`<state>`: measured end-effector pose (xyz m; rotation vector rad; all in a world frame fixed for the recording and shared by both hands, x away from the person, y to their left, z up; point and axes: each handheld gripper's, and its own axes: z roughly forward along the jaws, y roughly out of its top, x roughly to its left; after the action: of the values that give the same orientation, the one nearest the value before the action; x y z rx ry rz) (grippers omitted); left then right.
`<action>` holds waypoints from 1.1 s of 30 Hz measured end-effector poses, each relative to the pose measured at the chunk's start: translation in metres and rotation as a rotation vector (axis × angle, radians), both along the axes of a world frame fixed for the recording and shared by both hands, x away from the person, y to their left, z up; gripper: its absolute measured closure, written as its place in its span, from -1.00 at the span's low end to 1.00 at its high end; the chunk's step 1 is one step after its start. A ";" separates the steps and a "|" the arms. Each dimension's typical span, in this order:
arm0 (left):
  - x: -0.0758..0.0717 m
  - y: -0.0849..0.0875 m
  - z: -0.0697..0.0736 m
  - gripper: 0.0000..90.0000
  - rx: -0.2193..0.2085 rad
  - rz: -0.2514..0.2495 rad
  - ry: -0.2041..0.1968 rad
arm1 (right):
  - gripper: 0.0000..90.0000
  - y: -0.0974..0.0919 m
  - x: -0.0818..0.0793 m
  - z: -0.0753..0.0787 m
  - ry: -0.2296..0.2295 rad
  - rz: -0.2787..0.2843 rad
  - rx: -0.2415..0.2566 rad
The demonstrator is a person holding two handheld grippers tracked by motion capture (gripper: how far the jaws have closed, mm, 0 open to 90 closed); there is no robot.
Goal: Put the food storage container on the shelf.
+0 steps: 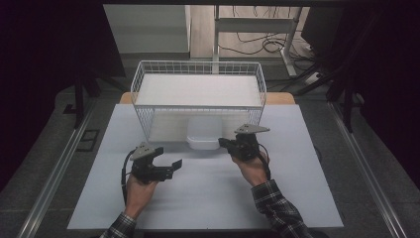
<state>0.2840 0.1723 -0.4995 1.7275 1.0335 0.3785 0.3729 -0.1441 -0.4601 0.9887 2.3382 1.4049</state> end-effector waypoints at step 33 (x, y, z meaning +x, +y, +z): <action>-0.045 0.011 -0.021 -0.90 0.130 -0.001 -0.046 | 0.98 0.062 0.026 -0.038 -0.025 0.046 -0.176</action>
<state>0.2394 0.1836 -0.5209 1.8263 0.9929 0.4919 0.3991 -0.0818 -0.4984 0.8681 2.4313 1.1948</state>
